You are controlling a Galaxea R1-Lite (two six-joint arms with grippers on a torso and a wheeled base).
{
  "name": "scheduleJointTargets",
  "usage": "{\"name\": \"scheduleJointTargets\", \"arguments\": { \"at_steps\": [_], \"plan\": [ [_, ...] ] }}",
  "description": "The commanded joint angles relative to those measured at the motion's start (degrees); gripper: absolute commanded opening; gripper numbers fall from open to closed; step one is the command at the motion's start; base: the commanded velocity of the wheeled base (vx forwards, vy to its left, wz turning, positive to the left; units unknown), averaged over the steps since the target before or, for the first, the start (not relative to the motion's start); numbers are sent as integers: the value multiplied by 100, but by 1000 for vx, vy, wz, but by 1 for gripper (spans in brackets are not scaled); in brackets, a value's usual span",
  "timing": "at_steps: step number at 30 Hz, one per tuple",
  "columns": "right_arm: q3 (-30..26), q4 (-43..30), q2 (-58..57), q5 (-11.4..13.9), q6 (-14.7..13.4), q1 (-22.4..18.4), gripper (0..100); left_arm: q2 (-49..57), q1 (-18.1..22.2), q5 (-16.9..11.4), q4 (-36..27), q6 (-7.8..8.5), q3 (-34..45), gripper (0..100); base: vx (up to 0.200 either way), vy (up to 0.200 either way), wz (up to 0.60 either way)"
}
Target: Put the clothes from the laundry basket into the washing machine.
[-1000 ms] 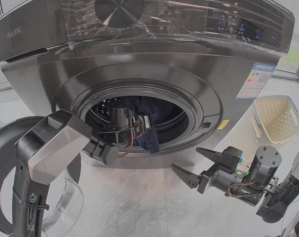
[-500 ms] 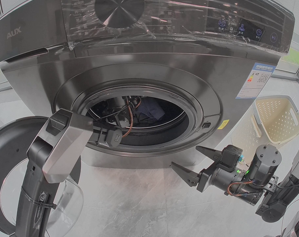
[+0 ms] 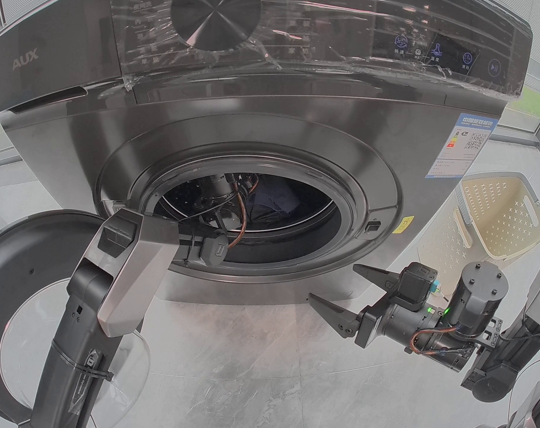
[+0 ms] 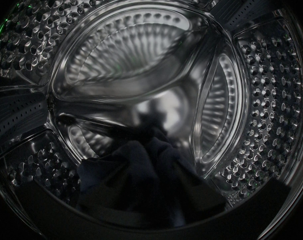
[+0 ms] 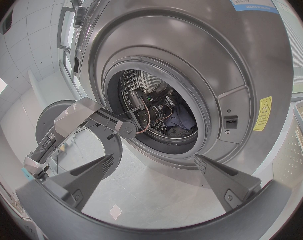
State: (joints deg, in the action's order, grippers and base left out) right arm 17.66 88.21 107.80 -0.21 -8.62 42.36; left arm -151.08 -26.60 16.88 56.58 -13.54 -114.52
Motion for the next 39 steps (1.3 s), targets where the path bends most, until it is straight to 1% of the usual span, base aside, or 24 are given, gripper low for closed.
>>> {"name": "scheduleJointTargets", "arguments": {
  "at_steps": [1, 5, 6, 9, 10, 11, 12, 13, 14, 15, 16, 19, 22, 27, 29, 30, 33, 36, 38, 39],
  "plan": [
    [0, 3, 13, 3, 1, 0, 100, -1, -21, 8, -6, -8, -7, 100, 0, 0, 0],
    [-17, 3, 13, 3, 1, 0, 100, 184, -126, 87, 3, 10, 316, 100, 0, 0, 0],
    [-17, 3, 13, 3, 1, 0, 100, 412, -214, 96, 3, 45, 773, 100, 0, 0, 0],
    [-17, 3, 4, 3, 1, 0, 100, 852, -381, 87, -6, 265, 1687, 100, 0, 0, 0],
    [-17, 3, 4, 3, 1, 0, 100, 870, -390, 87, -6, 273, 1722, 100, 0, 0, 0],
    [-9, 3, 4, 3, 1, 0, 100, 1072, -460, 78, 3, 388, 2135, 100, 0, 0, 0],
    [0, 3, -5, -6, 1, 0, 100, 1186, -486, 61, -15, 458, 2338, 100, 0, 0, 0],
    [0, 3, -5, -6, 1, 9, 100, 1221, -486, 61, -15, 475, 2399, 100, 0, 0, 0],
    [9, 3, -14, -6, 1, 9, 100, 1353, -486, 43, -6, 599, 2680, 100, 0, 0, 0],
    [0, 3, -14, -6, 1, 0, 100, 1423, -495, 43, 3, 660, 2839, 100, 0, 0, 0],
    [0, 3, -22, -6, 1, 0, 100, 1476, -522, 43, 29, 686, 2970, 100, 0, 0, 0],
    [0, 3, -31, -6, 1, 0, 100, 1652, -566, 43, 38, 704, 3260, 100, 0, 0, 0],
    [0, 3, -49, -6, 9, 0, 100, 1968, -653, -1, 29, 722, 3735, 100, 0, 0, 0],
    [0, 3, -49, -6, 9, 0, 100, 2241, -768, -1, 29, 713, 4210, 100, 0, 0, 0],
    [-26, 3, -49, -6, 9, 0, 100, 2522, -847, -1, 90, 836, 4772, 100, 0, 0, 0],
    [-44, 3, -66, -14, 9, 0, 100, 2671, -908, -1, 126, 862, 5027, 100, 0, 0, 0],
    [-88, -6, -189, -23, 9, -35, 100, 2996, -1084, -36, 284, 871, 5642, 100, 0, 0, 0],
    [-255, -32, -541, -129, 27, -97, 100, 3612, -1401, -326, 600, 871, 6715, 100, 0, 0, 0],
    [-404, -50, -708, -129, 44, -132, 100, 3990, -1611, -449, 776, 853, 7286, 100, 0, 0, 0],
    [-483, -50, -805, -129, 44, -167, 100, 4148, -1691, -458, 829, 853, 7558, 100, 0, 0, 0]
  ]
}}
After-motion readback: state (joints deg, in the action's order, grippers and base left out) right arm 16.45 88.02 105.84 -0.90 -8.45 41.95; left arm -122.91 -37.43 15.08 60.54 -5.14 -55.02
